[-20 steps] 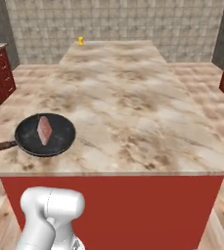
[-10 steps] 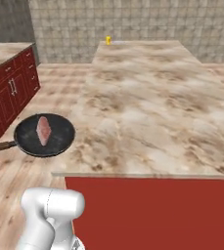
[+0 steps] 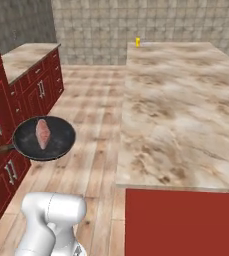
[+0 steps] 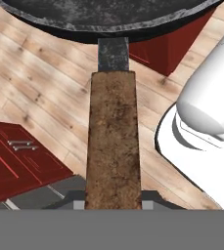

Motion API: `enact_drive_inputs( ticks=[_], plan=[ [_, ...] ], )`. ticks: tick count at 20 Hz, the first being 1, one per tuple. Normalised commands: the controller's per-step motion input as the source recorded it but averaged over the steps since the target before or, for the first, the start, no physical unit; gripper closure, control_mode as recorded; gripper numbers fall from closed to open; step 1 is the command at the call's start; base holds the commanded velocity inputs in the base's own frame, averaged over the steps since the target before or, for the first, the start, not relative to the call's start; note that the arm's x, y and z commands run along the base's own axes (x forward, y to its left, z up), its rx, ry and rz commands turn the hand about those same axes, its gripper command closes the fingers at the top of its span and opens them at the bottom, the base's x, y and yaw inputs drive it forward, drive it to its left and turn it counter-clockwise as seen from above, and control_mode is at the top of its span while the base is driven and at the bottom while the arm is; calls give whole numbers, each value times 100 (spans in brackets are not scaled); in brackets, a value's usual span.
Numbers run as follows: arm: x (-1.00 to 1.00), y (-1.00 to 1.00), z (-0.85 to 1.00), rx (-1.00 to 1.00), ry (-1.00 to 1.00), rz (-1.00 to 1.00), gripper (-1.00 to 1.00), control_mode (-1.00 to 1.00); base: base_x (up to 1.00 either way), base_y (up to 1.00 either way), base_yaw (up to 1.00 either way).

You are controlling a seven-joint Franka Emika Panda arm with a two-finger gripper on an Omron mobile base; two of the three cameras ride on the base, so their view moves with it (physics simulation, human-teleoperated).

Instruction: Pick up the pan with the steak in it and place it on the dining table. Then place the steak on the plate.

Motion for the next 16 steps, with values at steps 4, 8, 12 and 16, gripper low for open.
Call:
enact_drive_inputs(
  ticks=[4, 8, 12, 16],
  plan=[
    [0, 0, 0, 0, 0, 0, 100, 100, 92, 37, 5],
    [0, 0, 0, 0, 0, 0, 100, 100, 100, 5, 6],
    [0, 0, 0, 0, 0, 0, 100, 100, 100, 5, 6],
    [0, 0, 0, 0, 0, 0, 100, 100, 100, 9, 4]
  ],
)
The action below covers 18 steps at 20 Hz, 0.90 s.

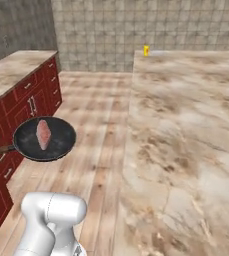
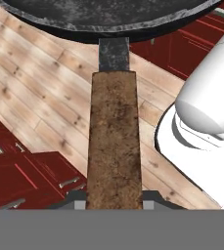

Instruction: Pick up the pan with the steak in it and place it on the dining table. Then place the steak on the plate.

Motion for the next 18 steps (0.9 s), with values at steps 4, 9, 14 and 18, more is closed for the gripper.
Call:
enact_drive_inputs(
  ticks=[4, 9, 14, 18],
  plan=[
    [0, 0, 0, 0, 0, 0, 100, 100, 100, 10, 2],
    [0, 0, 0, 0, 0, 0, 100, 100, 100, 15, 0],
    [0, 0, 0, 0, 0, 0, 100, 100, 100, 21, 0],
    [0, 0, 0, 0, 0, 0, 100, 100, 100, 33, 0]
  ],
)
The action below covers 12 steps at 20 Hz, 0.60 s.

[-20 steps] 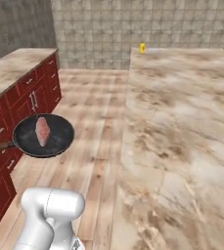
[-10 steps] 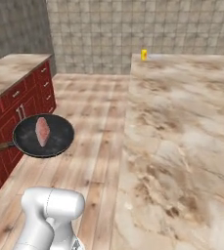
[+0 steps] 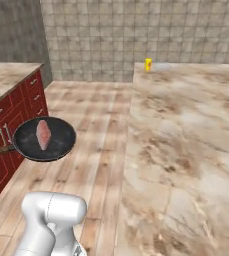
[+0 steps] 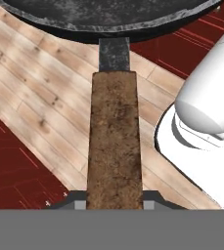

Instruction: Pick up the pan with the steak in it and place it on the dining table. Then place the steak on the plate.

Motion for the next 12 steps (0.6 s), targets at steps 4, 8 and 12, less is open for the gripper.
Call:
enact_drive_inputs(
  ticks=[4, 8, 12],
  plan=[
    [0, 0, 0, 0, 0, 0, 100, 100, 100, 45, 0],
    [0, 0, 0, 0, 0, 0, 100, 100, 100, 49, 0],
    [0, 0, 0, 0, 0, 0, 100, 100, 100, 60, 0]
  ],
)
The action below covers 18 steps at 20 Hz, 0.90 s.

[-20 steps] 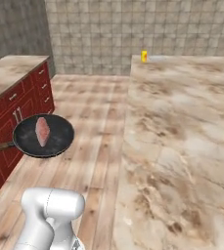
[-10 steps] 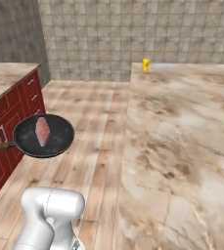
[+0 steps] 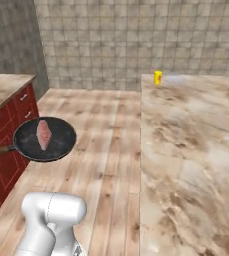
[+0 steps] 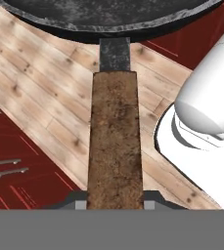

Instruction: Pick up the pan with the steak in it and place it on the dining table. Then place the steak on the plate.

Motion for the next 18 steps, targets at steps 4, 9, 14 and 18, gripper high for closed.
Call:
enact_drive_inputs(
  ticks=[4, 9, 14, 18],
  plan=[
    [0, 0, 0, 0, 0, 0, 100, 100, 100, 55, 0],
    [0, 0, 0, 0, 0, 0, 100, 100, 100, 43, 0],
    [0, 0, 0, 0, 0, 0, 100, 100, 100, 43, 0],
    [0, 0, 0, 0, 0, 0, 100, 100, 100, 43, 0]
  ],
)
